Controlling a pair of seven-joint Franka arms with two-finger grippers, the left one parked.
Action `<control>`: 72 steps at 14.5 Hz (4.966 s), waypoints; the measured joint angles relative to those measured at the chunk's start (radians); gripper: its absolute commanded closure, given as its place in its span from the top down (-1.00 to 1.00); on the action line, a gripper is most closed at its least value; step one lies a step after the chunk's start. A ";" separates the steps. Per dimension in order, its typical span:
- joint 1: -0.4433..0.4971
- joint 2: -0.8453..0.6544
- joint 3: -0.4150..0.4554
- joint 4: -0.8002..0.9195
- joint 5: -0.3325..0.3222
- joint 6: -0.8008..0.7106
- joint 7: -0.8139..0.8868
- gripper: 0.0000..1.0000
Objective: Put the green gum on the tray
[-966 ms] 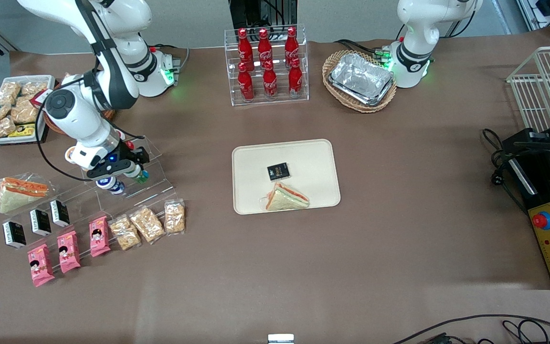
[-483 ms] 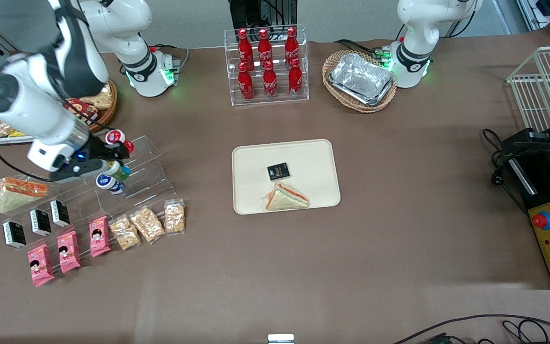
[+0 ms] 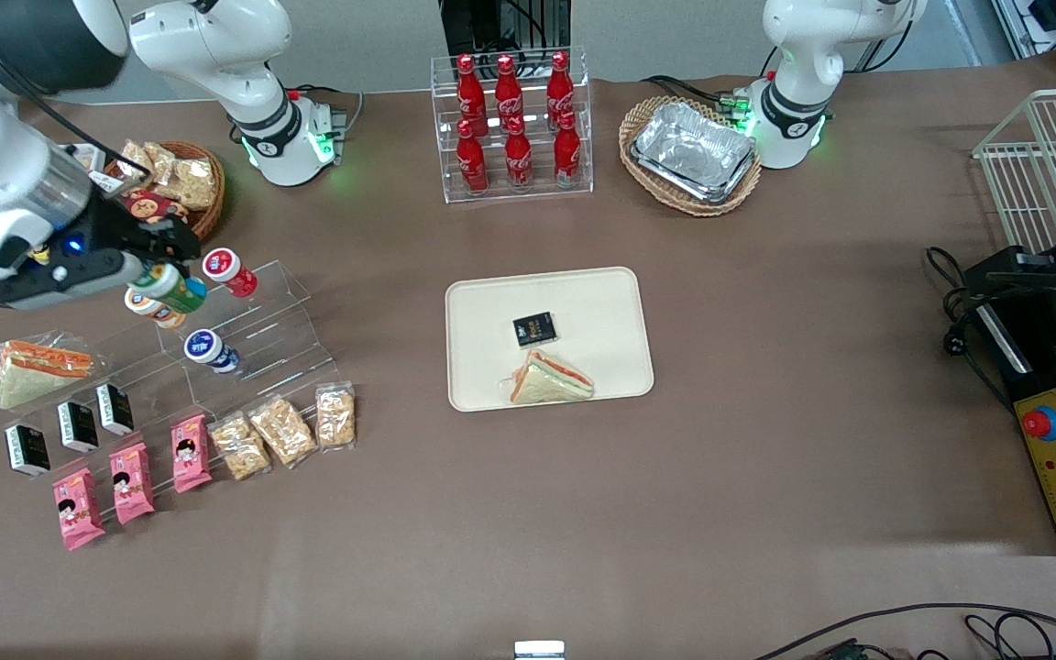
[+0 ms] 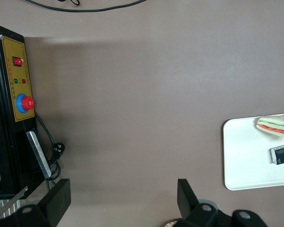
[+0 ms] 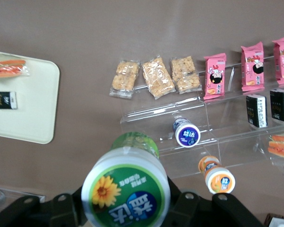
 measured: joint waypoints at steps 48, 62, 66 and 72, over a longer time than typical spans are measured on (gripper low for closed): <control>0.567 0.442 0.064 -0.292 -0.048 0.822 1.264 1.00; 0.280 0.244 0.070 0.283 -0.171 -0.026 0.596 1.00; -0.031 0.220 0.191 0.270 -0.171 -0.023 0.368 1.00; -0.109 0.221 0.050 0.246 -0.114 0.023 0.037 1.00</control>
